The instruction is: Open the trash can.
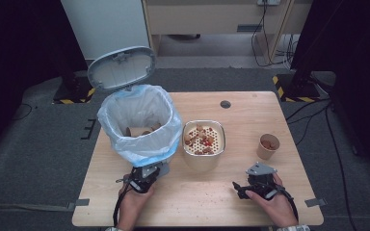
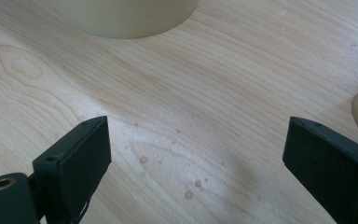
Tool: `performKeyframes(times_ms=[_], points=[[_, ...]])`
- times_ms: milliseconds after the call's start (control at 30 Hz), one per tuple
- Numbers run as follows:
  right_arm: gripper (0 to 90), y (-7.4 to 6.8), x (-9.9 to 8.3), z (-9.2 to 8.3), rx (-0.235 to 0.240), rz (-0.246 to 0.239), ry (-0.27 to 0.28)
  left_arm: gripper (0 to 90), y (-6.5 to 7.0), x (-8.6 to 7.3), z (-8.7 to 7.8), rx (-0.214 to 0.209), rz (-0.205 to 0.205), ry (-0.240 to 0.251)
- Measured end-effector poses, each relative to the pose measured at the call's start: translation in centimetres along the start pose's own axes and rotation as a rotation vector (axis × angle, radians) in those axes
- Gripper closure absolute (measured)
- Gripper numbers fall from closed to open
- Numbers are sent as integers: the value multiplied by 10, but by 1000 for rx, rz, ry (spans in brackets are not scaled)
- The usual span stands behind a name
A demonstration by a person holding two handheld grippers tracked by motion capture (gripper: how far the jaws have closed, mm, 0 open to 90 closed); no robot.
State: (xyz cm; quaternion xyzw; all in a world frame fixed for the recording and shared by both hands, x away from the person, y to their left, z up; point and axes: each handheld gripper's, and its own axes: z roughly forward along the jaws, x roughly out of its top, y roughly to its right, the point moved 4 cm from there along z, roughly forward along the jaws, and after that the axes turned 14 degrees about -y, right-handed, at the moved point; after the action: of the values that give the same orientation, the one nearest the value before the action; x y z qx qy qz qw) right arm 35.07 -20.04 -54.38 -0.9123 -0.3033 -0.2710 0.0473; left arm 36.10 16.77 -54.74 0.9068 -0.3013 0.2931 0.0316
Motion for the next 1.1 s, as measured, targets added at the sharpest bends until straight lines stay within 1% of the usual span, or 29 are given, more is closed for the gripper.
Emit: performKeyframes(times_ms=[133, 167, 267, 400, 433, 467, 567, 667, 733, 800, 833, 867, 933, 1000, 1067, 1100], points=[[79, 0, -3, -5, 3, 10, 9, 891, 0, 0, 0, 1, 1, 1], [77, 1, -4, -7, 2, 20, 13, 891, 0, 0, 0, 3, 2, 1], [71, 3, -6, -8, 0, 25, 10, 891, 0, 0, 0, -1, -3, 3], [51, 7, -9, -12, 18, 42, 9, 891, 0, 0, 0, 0, 0, 2], [51, 9, -11, -14, 20, 58, 10, 891, 0, 0, 0, -1, 0, 2], [51, 9, -11, -14, 20, 58, 10, 891, 0, 0, 0, -1, 0, 2], [58, 16, -16, -16, 2, 77, 3, 891, 0, 0, 0, 0, 0, 2], [62, 20, -17, -17, -5, 90, 0, 891, 0, 0, 0, -1, -2, 3], [63, 25, -20, -19, -14, 113, 2, 891, 0, 0, 0, -1, -2, 3], [63, 27, -20, -19, -17, 118, 5, 891, 0, 0, 0, -2, -2, 3], [63, 30, -22, -21, -27, 133, 6, 891, 0, 0, 0, -2, -2, 1], [63, 30, -22, -21, -27, 133, 6, 891, 0, 0, 0, -2, -2, 3], [64, 34, -24, -22, -42, 150, 11, 891, 0, 0, 0, -1, -2, 3], [64, 39, -26, -24, -64, 177, 7, 891, 0, 0, 0, -2, -3, 2], [66, 45, -28, -27, -82, 205, 15, 891, 0, 0, 0, -2, -2, 1], [66, 46, -29, -27, -85, 215, 17, 891, 0, 0, 0, -4, -4, 3]])
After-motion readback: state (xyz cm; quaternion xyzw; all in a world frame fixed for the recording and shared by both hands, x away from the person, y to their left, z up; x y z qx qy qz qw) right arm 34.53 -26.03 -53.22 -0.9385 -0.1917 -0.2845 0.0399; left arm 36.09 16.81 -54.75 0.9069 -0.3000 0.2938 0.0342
